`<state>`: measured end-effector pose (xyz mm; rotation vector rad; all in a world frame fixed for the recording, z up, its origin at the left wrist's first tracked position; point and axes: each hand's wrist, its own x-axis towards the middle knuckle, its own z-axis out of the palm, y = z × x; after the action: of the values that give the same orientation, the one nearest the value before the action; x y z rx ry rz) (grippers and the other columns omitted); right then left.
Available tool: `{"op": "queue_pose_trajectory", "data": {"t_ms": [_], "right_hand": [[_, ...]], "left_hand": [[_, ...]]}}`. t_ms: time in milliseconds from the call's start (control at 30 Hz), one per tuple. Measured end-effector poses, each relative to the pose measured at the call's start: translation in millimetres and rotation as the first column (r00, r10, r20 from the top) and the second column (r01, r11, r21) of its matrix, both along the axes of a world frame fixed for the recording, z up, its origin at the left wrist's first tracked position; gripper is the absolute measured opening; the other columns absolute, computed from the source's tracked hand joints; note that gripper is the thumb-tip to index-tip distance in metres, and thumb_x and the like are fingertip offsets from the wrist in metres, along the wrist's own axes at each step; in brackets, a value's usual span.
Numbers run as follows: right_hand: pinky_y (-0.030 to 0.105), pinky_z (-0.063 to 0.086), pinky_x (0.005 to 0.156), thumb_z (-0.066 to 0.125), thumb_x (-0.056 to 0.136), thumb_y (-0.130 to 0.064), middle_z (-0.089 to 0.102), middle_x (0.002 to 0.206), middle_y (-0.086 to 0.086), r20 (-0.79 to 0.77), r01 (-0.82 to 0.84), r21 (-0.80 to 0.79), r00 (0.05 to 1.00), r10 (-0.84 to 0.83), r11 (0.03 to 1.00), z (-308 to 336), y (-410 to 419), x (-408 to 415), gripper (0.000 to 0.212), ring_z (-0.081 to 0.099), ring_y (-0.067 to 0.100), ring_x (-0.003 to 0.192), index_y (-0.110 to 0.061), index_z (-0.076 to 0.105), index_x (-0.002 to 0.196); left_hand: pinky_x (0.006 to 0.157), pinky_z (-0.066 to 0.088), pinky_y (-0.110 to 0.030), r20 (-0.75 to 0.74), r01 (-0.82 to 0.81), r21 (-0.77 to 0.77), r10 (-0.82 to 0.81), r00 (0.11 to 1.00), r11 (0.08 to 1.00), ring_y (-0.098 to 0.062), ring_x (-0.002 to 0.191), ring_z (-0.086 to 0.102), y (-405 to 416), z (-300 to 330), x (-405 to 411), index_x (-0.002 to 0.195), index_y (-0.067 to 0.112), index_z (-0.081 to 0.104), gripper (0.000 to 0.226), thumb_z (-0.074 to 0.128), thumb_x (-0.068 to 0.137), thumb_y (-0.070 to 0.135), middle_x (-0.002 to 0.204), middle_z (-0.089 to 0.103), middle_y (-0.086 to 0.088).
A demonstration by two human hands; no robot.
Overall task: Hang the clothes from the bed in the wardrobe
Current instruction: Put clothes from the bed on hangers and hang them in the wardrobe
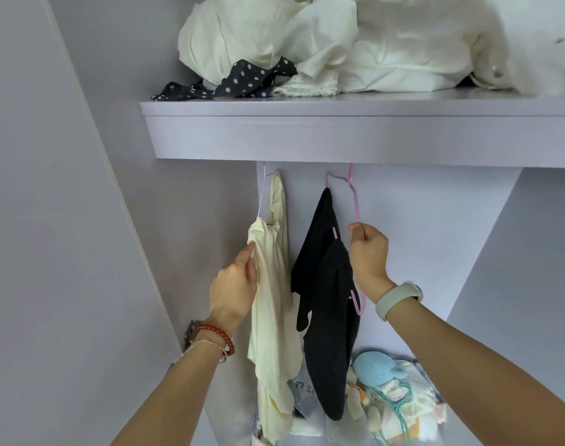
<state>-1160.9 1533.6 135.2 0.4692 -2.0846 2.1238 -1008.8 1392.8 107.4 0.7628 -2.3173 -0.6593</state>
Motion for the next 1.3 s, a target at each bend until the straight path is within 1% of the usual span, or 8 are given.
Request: {"op": "queue_pose_trajectory", "data": {"t_ms": [167,333,467,700,833,967,1167,1300], "right_hand": [[0.003,0.038,0.054,0.037,0.094,-0.004,0.047,0.065,-0.007,-0.048,0.045,0.036,0.998,-0.044,0.998,3.3,23.6,8.6,0.025,0.042,0.007,0.059,-0.006,0.062,0.095],[0.024,0.037,0.059,0.045,0.093,-0.01,0.044,0.061,0.008,-0.019,0.063,0.123,0.998,-0.061,0.99,-29.8,62.6,45.7,0.02,0.037,0.017,0.058,0.001,0.06,0.085],[0.018,0.039,0.059,0.049,0.094,-0.019,0.045,0.056,-0.004,0.003,0.119,0.249,0.992,-0.124,0.961,-59.1,113.9,66.5,0.023,0.041,0.011,0.054,-0.006,0.06,0.078],[0.017,0.03,0.05,0.055,0.09,-0.024,0.045,0.054,0.008,0.007,0.245,0.487,0.959,-0.285,0.838,-93.1,245.1,119.3,0.039,0.034,0.009,0.047,0.002,0.056,0.062],[0.018,0.028,0.048,0.059,0.088,-0.025,0.037,0.045,-0.007,0.006,0.282,0.547,0.94,-0.34,0.788,-106.9,322.3,180.4,0.04,0.028,0.008,0.046,-0.007,0.05,0.053],[0.015,0.023,0.045,0.059,0.088,-0.028,0.031,0.044,-0.009,0.021,0.36,0.597,0.886,-0.462,0.717,-115.4,399.7,255.5,0.041,0.026,0.01,0.044,-0.018,0.044,0.051],[0.026,0.03,0.049,0.057,0.089,-0.028,0.037,0.047,-0.008,-0.106,0.468,0.769,0.765,-0.636,0.435,-120.2,494.5,392.0,0.039,0.034,0.017,0.046,-0.028,0.041,0.053],[0.033,0.043,0.054,0.054,0.086,-0.028,0.056,0.068,0.001,-0.127,0.479,0.82,0.687,-0.716,0.313,-120.7,533.6,481.5,0.025,0.055,0.022,0.06,-0.013,0.066,0.071]], "left_hand": [[0.071,0.044,-0.033,-0.036,-0.005,0.025,0.005,0.999,1.0,-0.031,0.091,0.057,7.1,-0.1,-3.8,0.137,0.022,0.043,0.041,0.037,0.096,0.015,0.102,0.062,-0.013],[0.088,0.034,-0.047,-0.146,-0.086,-0.143,0.065,0.987,0.986,-0.037,0.112,0.037,42.5,-5.2,0.1,0.135,0.011,0.042,0.053,0.055,0.083,0.005,0.132,0.039,-0.019],[0.089,0.036,-0.054,-0.194,0.079,-0.234,-0.127,0.973,0.969,-0.04,0.118,0.041,76.3,-16.1,1.9,0.13,0.008,0.048,0.049,0.059,0.082,0.002,0.131,0.043,-0.022],[0.103,0.031,-0.05,0.018,0.528,-0.182,-0.534,0.845,0.83,-0.033,0.133,0.032,156.6,-43.8,-12.0,0.138,0.011,0.039,0.049,0.051,0.092,0.02,0.144,0.036,-0.015],[0.111,0.018,-0.048,0.186,0.769,-0.193,-0.747,0.638,0.609,-0.028,0.139,0.024,225.8,-60.7,-20.6,0.141,0.02,0.034,0.048,0.046,0.095,0.029,0.148,0.033,-0.004],[0.077,0.047,-0.041,0.196,0.966,-0.006,-0.947,0.254,0.258,-0.025,0.084,0.061,307.8,-77.1,0.1,0.103,0.01,0.066,0.018,0.051,0.093,0.015,0.092,0.067,-0.006],[0.068,0.044,-0.02,0.114,0.982,0.169,-0.989,-0.099,-0.078,-0.005,0.073,0.058,431.1,-99.7,71.2,0.088,0.011,0.068,0.012,0.057,0.09,0.009,0.078,0.062,0.015],[0.066,0.045,-0.014,0.144,0.927,0.23,-0.931,-0.334,-0.297,-0.003,0.077,0.06,498.3,-106.7,125.4,0.091,0.015,0.07,0.013,0.057,0.089,0.011,0.077,0.061,0.027]]}}
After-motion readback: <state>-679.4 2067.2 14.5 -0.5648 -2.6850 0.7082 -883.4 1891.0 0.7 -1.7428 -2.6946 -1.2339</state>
